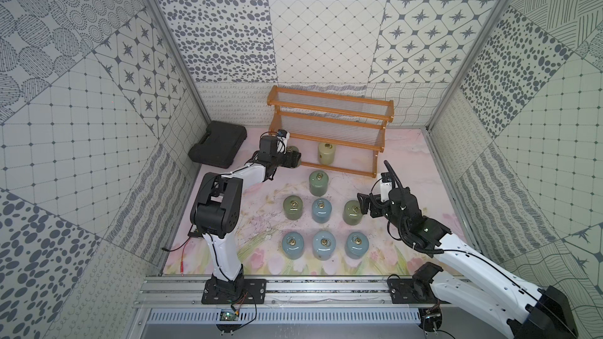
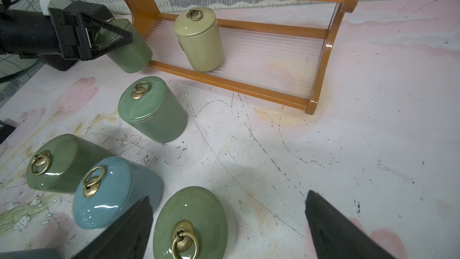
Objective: Remove the tea canisters from the shelf
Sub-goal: Pick up the tea canister from the shelf, then place the tea canister at the center of the board.
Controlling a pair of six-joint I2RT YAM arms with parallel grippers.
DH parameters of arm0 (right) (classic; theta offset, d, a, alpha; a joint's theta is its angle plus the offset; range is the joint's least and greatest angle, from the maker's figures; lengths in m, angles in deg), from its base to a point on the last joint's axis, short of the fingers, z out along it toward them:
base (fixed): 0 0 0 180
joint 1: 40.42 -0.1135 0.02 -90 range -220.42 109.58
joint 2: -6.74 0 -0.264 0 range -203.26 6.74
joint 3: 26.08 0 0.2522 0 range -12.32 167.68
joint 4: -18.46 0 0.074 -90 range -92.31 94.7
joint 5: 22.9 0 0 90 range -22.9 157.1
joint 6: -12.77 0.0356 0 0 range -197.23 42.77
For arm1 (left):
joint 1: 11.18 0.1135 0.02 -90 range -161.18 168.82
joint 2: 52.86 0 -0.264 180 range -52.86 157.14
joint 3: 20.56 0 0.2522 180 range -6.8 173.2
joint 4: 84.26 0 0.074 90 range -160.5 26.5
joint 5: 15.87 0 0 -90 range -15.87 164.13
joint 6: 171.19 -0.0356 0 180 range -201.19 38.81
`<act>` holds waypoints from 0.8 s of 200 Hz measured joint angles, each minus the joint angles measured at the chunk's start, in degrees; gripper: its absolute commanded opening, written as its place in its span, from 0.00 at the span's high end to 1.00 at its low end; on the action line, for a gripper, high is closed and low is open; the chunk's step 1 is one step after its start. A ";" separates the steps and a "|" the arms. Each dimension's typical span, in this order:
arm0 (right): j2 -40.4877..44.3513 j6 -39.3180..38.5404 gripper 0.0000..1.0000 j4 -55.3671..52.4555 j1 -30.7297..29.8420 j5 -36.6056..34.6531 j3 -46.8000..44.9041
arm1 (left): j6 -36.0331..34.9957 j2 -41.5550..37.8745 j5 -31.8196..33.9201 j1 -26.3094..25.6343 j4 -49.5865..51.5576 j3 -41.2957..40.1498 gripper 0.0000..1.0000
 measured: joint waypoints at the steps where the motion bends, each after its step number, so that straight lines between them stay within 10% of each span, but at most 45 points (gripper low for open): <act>1: 0.00 0.00 0.01 0.00 0.00 0.02 0.00 | 0.00 -0.11 -0.02 -0.04 0.07 -0.09 0.30; 160: -0.04 0.63 0.01 1.66 0.00 1.36 -1.68 | -3.43 -10.21 6.80 -8.44 8.26 -10.60 0.30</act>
